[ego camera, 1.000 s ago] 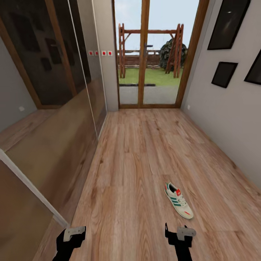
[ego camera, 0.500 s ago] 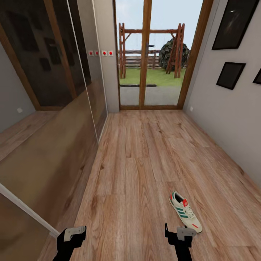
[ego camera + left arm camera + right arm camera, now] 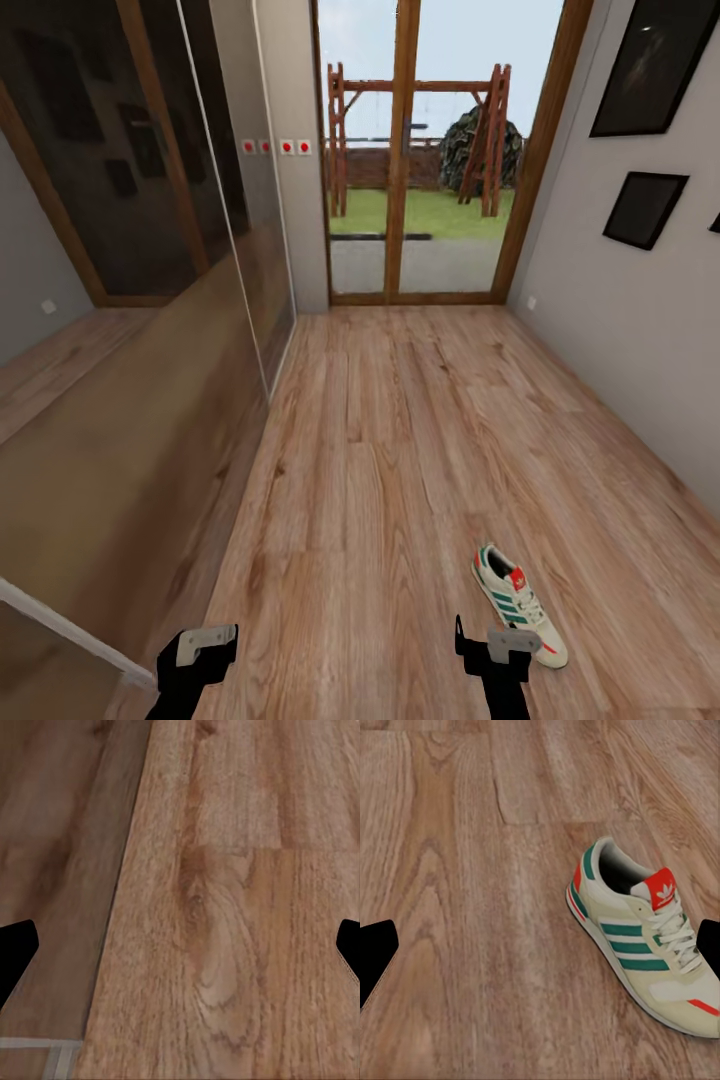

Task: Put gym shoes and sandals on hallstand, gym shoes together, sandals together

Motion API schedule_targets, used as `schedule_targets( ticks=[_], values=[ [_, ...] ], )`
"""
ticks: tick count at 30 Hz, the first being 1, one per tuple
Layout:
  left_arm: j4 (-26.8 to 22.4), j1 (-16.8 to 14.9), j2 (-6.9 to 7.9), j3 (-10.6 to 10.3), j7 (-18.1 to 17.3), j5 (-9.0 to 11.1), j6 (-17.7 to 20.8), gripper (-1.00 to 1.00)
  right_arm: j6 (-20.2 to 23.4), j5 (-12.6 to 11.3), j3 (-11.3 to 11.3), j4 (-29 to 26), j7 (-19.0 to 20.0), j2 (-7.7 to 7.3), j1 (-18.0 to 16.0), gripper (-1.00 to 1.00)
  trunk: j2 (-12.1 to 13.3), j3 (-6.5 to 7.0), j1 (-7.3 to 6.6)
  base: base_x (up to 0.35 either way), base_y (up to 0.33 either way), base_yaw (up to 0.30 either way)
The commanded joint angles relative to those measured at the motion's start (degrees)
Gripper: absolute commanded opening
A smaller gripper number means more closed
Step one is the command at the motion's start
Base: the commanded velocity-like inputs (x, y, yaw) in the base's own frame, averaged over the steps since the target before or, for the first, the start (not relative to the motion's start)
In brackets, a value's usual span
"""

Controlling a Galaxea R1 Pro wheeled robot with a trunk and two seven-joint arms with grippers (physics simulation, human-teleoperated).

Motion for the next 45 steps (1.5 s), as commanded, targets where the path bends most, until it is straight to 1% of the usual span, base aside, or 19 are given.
schedule_targets(
  ticks=[1,9,12,34,45],
  values=[
    [0.0,0.0,-0.08,0.3,0.0,-0.6,-0.2,1.0,-0.1,0.6,-0.3,0.0,-0.3,0.04,0.0,1.0,0.0,-0.05,0.02,0.3,0.0,0.0],
    [0.0,-0.1,-0.09,0.3,0.0,-0.6,-0.3,1.0,-0.1,0.6,-0.3,0.0,-0.3,0.04,0.0,1.0,0.0,-0.05,0.02,0.084,0.0,0.0],
    [0.0,-0.1,-0.09,0.3,0.0,-0.6,-0.3,1.0,-0.1,0.6,-0.3,0.0,-0.3,0.04,0.0,1.0,0.0,-0.05,0.02,0.229,0.0,0.0],
    [-0.1,-0.1,-0.09,0.4,0.0,-0.6,-0.2,1.0,-0.1,0.6,-0.3,0.0,-0.3,0.04,0.0,1.0,0.0,-0.05,0.02,0.327,0.0,0.0],
    [-0.1,-0.1,-0.18,0.3,0.0,-0.6,-0.2,1.0,-0.1,0.6,-0.3,0.0,-0.3,0.04,0.0,1.0,0.0,-0.05,0.02,0.056,0.0,0.0]
  ],
)
